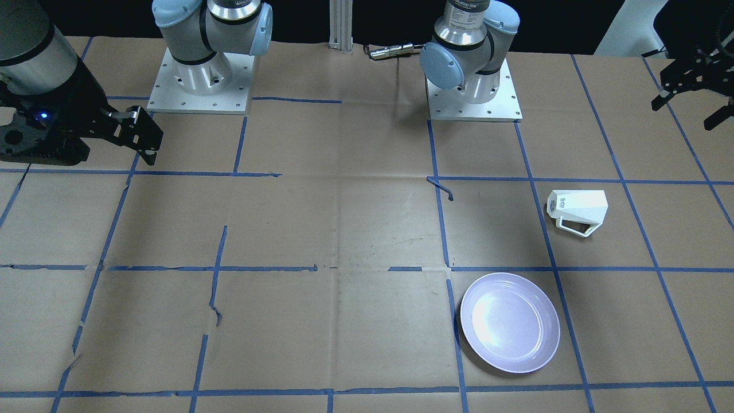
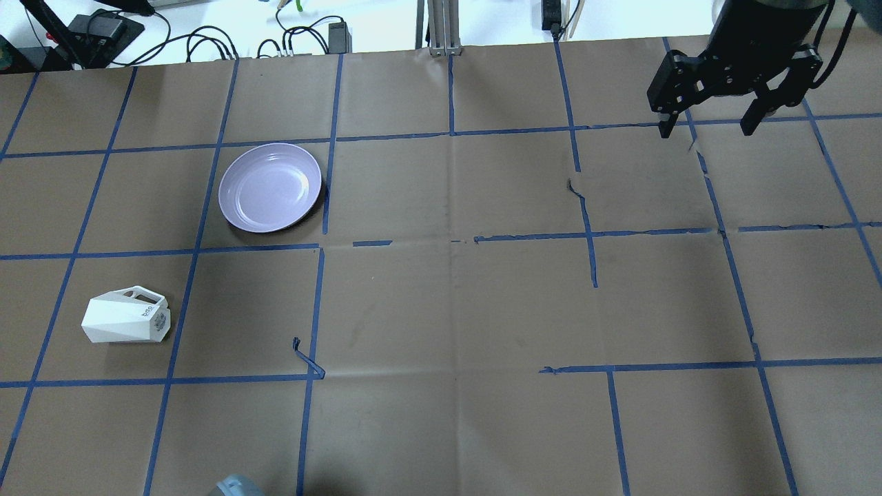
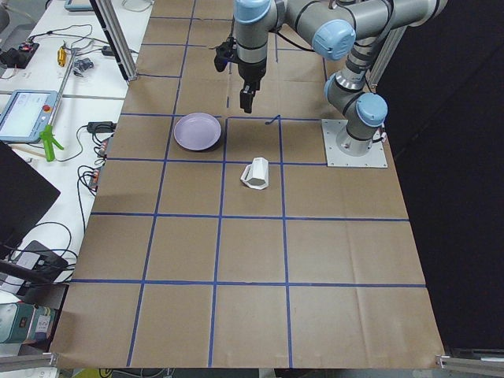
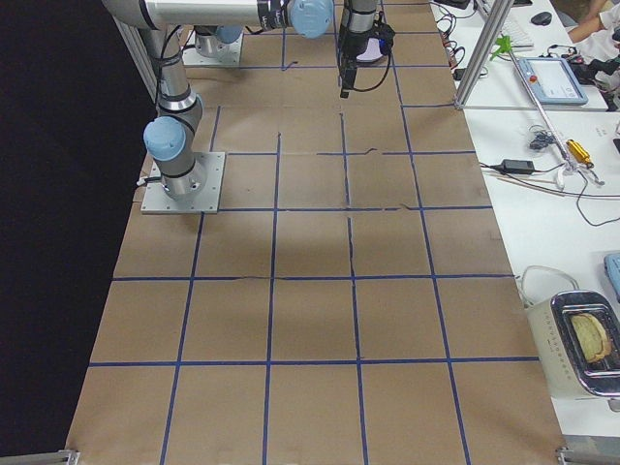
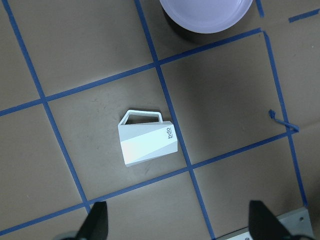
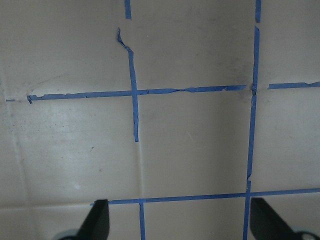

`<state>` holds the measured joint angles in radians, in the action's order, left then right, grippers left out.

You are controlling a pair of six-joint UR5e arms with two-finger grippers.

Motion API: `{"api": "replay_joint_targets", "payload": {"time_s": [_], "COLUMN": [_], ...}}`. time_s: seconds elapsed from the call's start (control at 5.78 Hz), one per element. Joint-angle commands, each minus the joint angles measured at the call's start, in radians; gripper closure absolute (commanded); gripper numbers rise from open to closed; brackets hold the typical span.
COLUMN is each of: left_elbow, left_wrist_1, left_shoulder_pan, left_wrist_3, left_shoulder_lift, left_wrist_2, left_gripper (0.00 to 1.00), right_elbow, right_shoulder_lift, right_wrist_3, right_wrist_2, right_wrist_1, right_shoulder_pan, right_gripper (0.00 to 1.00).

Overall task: Flip cup and place on plate
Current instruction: 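Move the left gripper down toward the white mug lying on its side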

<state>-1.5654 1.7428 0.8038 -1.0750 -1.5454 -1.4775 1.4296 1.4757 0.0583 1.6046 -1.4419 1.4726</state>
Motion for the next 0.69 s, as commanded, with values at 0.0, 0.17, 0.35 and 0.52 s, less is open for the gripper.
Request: {"api": "replay_joint_targets", "payload": {"time_s": [0.0,0.17,0.35,0.52], "left_elbow": [-0.019,-0.028,-0.028,-0.039], "left_wrist_1": [-0.003,-0.003,-0.002,0.003], "left_shoulder_pan": [-0.104,-0.123,-0.130,-0.149], "left_wrist_3": [-0.034,-0.034,-0.043,-0.110], "left_shoulder_lift": [-0.146,-0.221,-0.299,-0.359], "left_wrist_2": [0.051,0.086,0.111,0.111], "left_gripper": [0.02,0.02,0.02,0.02], "right_elbow": [0.000,0.000,0.000,0.000], "right_shoulder_lift": [0.000,0.000,0.000,0.000], "right_wrist_3": [0.000,0.000,0.000,0.000], "right_wrist_2": [0.000,0.000,0.000,0.000], "right_wrist_1": [0.000,0.000,0.000,0.000], "right_shoulder_pan": [0.000,0.000,0.000,0.000], "right_gripper": [0.00,0.00,0.00,0.00]}}
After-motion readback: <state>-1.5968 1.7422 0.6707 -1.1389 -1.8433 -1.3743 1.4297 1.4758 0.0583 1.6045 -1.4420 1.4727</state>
